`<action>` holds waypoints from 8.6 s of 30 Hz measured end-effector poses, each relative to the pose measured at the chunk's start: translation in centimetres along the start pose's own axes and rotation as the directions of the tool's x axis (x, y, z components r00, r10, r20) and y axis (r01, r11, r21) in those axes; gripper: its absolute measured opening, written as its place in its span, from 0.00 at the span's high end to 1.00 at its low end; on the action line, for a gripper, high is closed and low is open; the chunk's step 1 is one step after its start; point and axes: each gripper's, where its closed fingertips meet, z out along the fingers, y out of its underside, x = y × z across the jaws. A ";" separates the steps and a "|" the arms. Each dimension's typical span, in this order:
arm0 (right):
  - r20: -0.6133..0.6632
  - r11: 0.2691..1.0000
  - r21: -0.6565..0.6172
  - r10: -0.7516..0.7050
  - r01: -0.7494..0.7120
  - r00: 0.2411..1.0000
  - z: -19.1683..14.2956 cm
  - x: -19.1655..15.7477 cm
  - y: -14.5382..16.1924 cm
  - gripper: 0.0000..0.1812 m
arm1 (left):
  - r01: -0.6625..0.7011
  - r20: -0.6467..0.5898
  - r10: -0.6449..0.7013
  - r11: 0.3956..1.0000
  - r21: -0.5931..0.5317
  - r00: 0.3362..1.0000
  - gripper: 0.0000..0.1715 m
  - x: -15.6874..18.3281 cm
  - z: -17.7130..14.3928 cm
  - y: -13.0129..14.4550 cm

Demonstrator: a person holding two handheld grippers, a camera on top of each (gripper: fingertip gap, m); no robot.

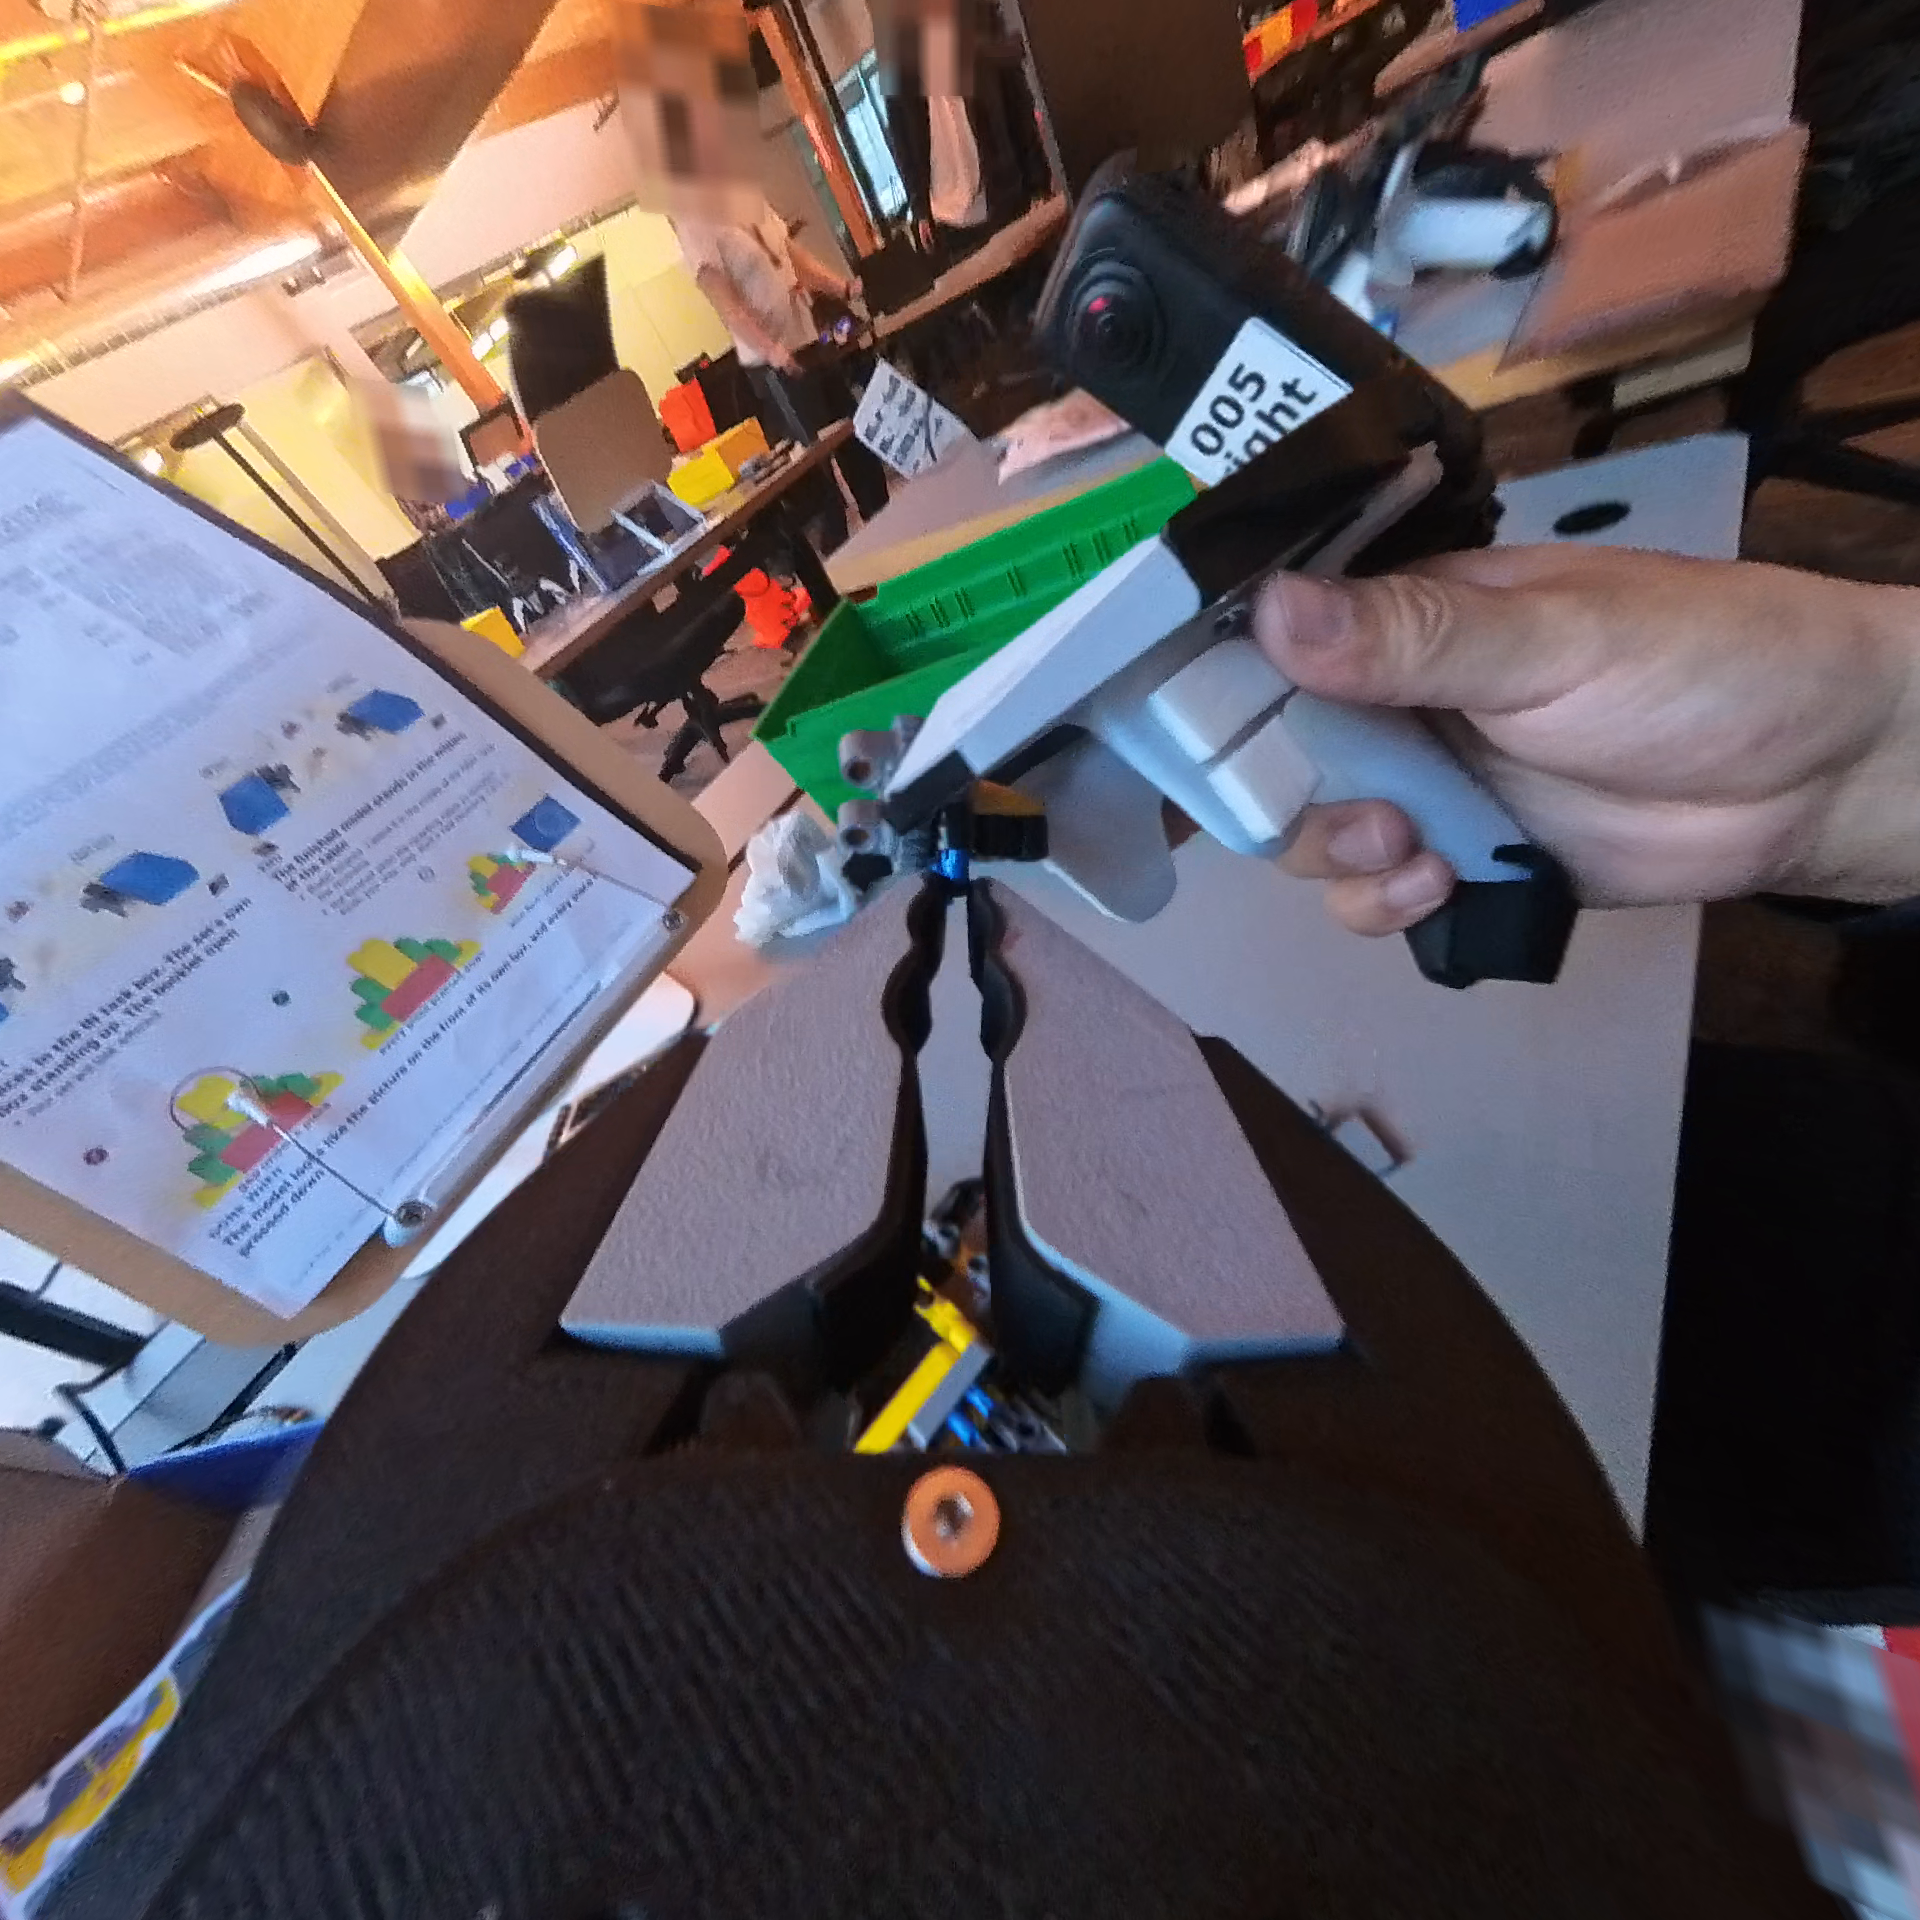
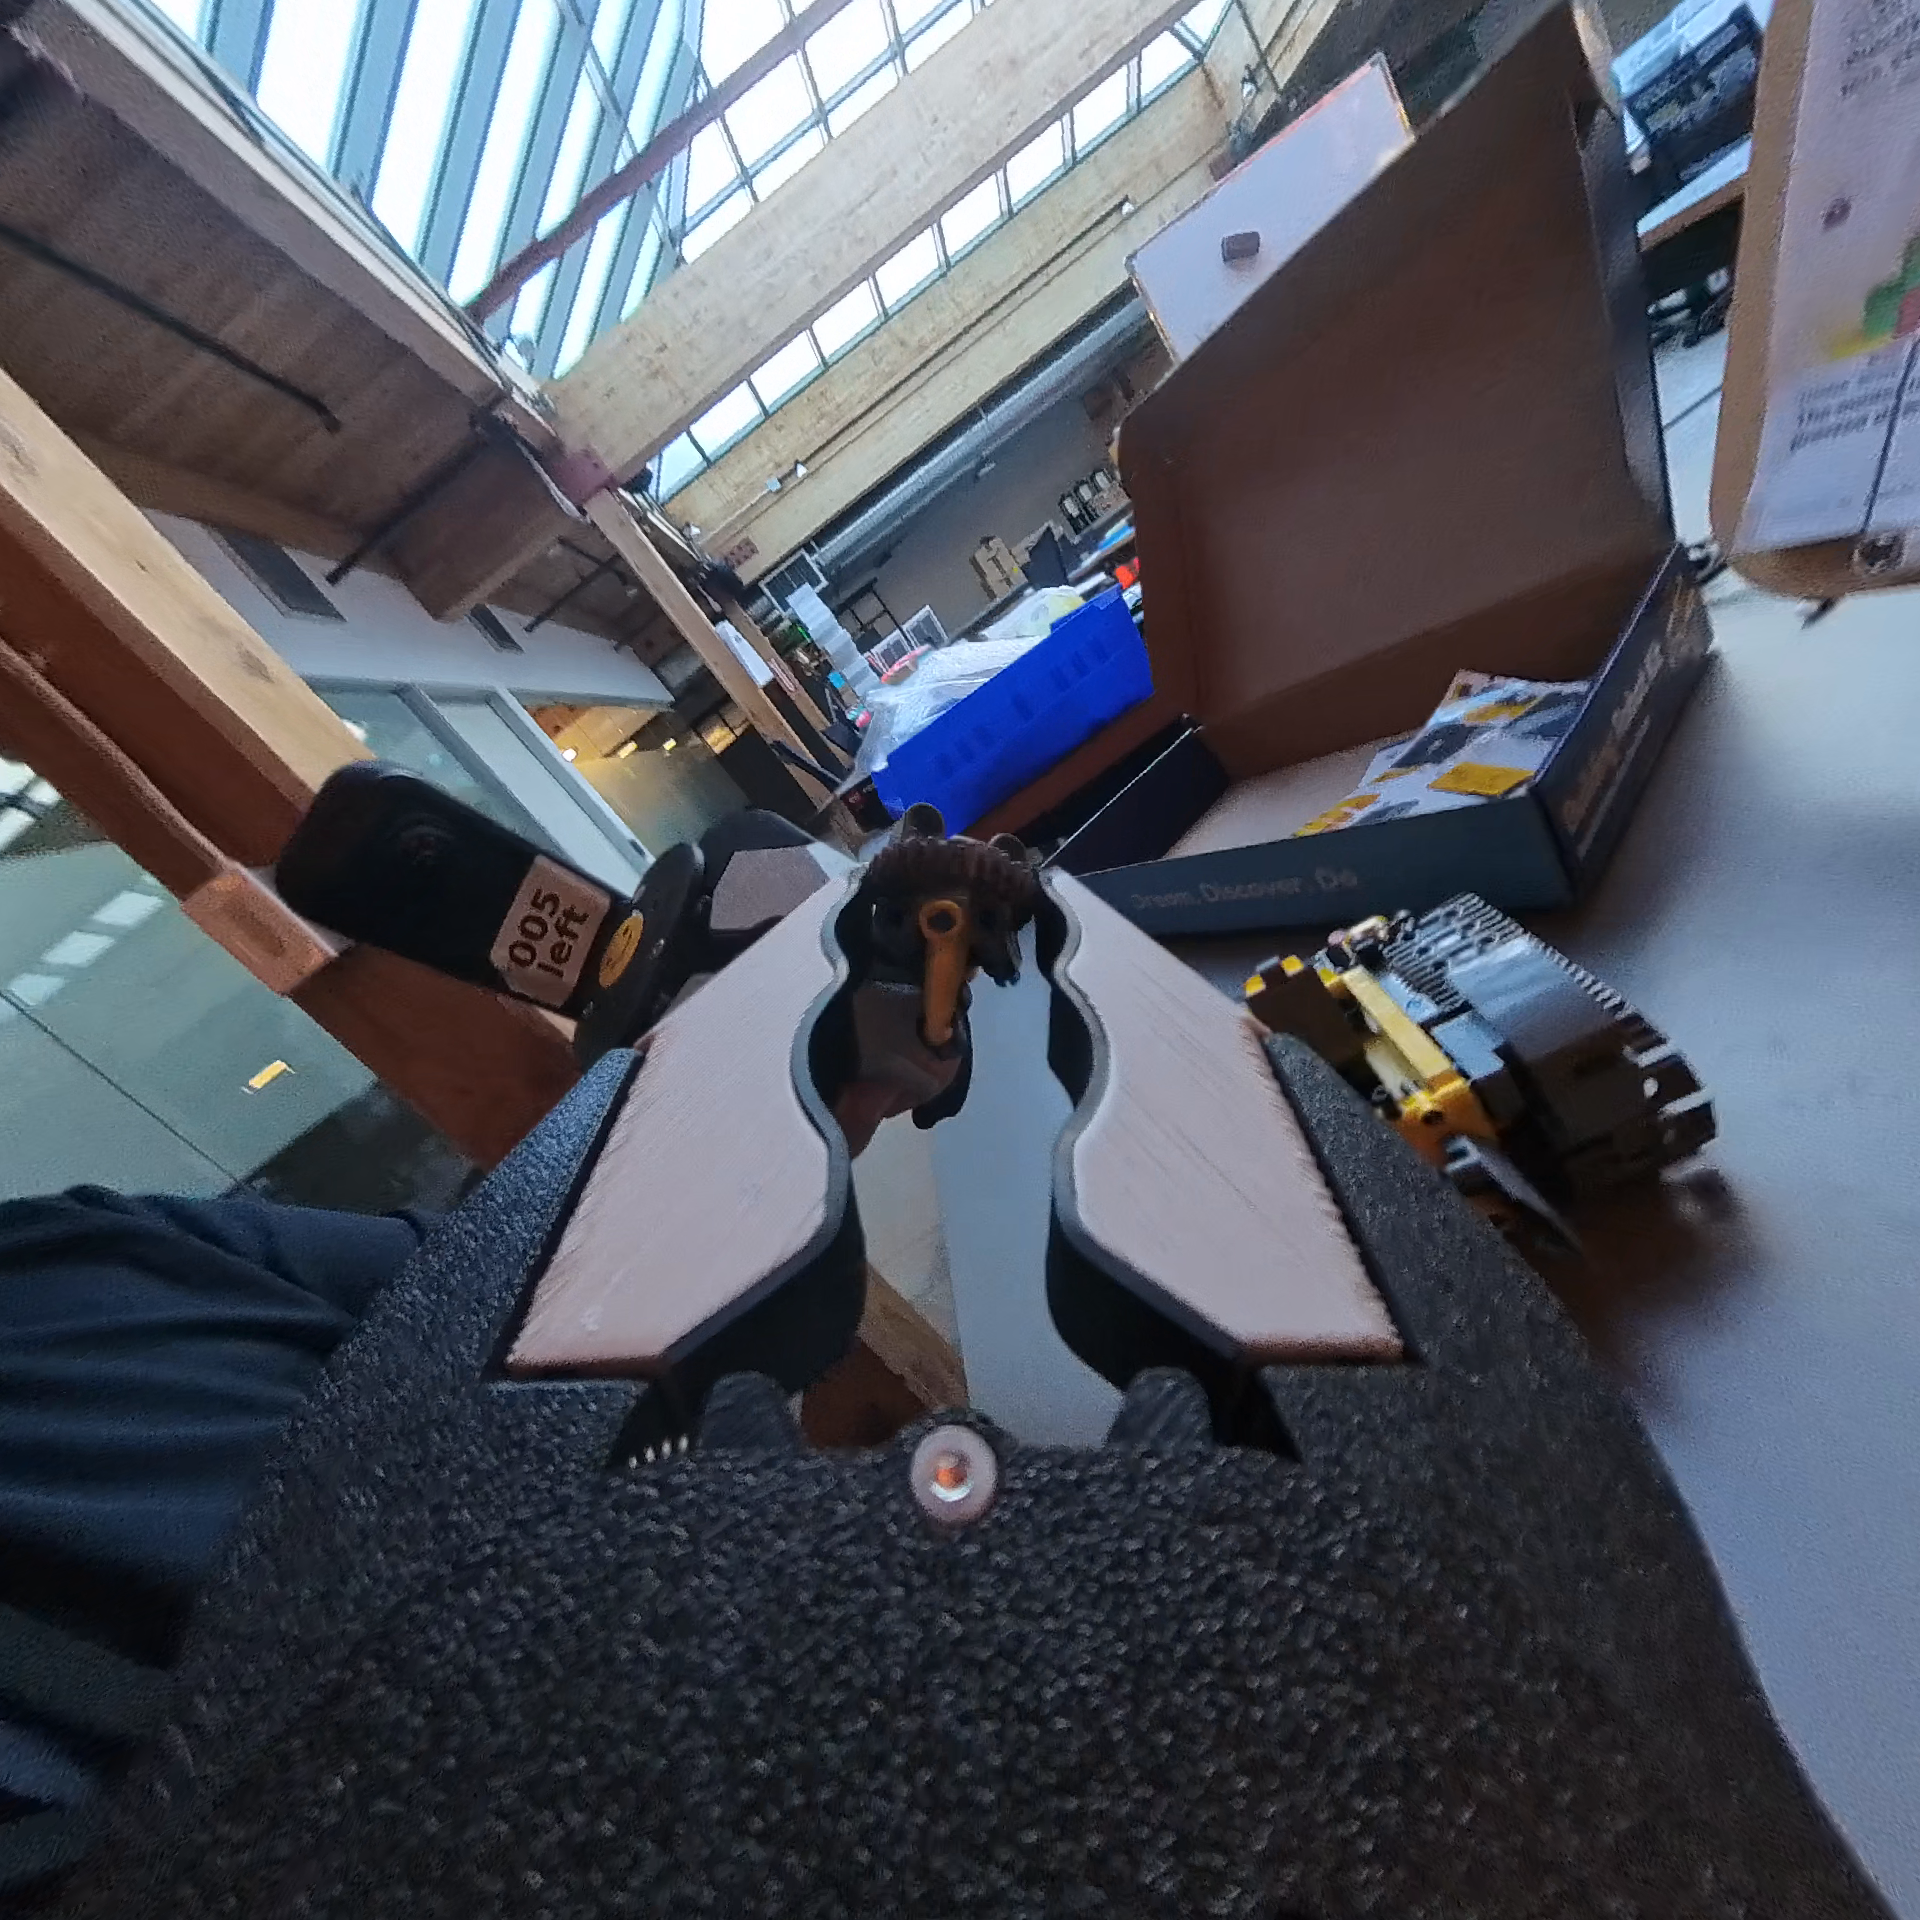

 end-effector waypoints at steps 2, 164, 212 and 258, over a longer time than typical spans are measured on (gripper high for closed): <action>-0.001 0.998 -0.013 -0.059 0.059 0.998 -0.2 -0.8 -1.2 0.84 | 0.029 -0.002 -0.029 0.998 0.054 1.000 0.99 -0.5 -0.1 -1.5; 0.190 0.558 -0.402 -0.725 0.726 0.663 -0.4 -6.6 3.0 0.85 | 0.212 -0.377 -0.163 0.973 0.093 0.912 0.96 2.6 -6.5 -3.9; 0.093 0.641 -0.386 -0.689 0.664 0.719 -0.2 -3.8 1.8 0.82 | -0.194 -0.068 0.188 0.977 -0.088 0.980 0.97 0.2 -4.3 -0.5; 0.195 0.839 -0.335 -0.383 0.429 0.903 -0.6 -4.0 1.9 0.86 | -0.149 -0.084 0.141 0.984 -0.102 0.987 0.97 0.4 -3.8 0.0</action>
